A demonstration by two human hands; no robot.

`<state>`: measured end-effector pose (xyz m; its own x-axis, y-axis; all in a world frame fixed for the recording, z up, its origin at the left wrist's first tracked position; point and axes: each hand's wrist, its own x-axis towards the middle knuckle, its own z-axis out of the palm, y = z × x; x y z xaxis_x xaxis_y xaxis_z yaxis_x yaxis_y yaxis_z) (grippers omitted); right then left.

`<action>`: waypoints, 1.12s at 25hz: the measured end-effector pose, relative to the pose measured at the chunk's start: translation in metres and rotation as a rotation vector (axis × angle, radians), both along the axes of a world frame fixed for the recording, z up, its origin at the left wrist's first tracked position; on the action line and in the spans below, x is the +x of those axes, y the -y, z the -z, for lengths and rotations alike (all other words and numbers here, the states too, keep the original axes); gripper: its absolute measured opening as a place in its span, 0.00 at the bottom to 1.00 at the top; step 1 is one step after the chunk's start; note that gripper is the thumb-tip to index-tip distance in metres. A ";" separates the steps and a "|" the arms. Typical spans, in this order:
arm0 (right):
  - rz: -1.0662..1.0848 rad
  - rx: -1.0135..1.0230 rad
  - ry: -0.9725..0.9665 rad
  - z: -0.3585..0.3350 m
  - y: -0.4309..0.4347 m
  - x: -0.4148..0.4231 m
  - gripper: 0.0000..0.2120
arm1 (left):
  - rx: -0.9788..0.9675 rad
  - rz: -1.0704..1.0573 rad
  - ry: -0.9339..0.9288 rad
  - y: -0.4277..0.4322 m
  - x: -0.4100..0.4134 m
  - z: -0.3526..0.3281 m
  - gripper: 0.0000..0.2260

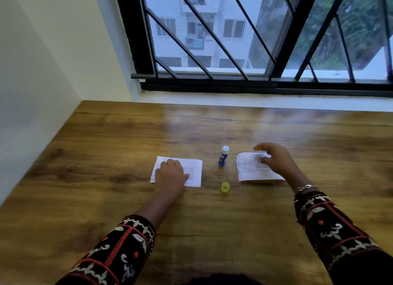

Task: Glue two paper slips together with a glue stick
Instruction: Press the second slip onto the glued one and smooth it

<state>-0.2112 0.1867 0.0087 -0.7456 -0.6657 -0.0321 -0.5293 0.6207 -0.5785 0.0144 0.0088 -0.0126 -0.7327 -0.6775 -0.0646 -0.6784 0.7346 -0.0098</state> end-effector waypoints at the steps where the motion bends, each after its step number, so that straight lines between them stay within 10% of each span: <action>1: -0.051 0.116 -0.024 0.001 -0.001 -0.007 0.18 | -0.001 0.003 -0.001 0.000 0.001 -0.001 0.20; 14: -0.250 0.543 -0.076 0.008 0.014 -0.028 0.22 | 0.011 -0.010 -0.008 -0.002 0.001 -0.002 0.20; 21: -0.186 0.266 -0.034 -0.045 -0.013 -0.015 0.07 | 0.030 -0.034 -0.089 0.002 0.003 0.006 0.19; 28: -0.144 -0.200 -0.546 -0.112 -0.005 0.059 0.07 | 0.086 -0.136 -0.287 0.007 0.012 -0.015 0.15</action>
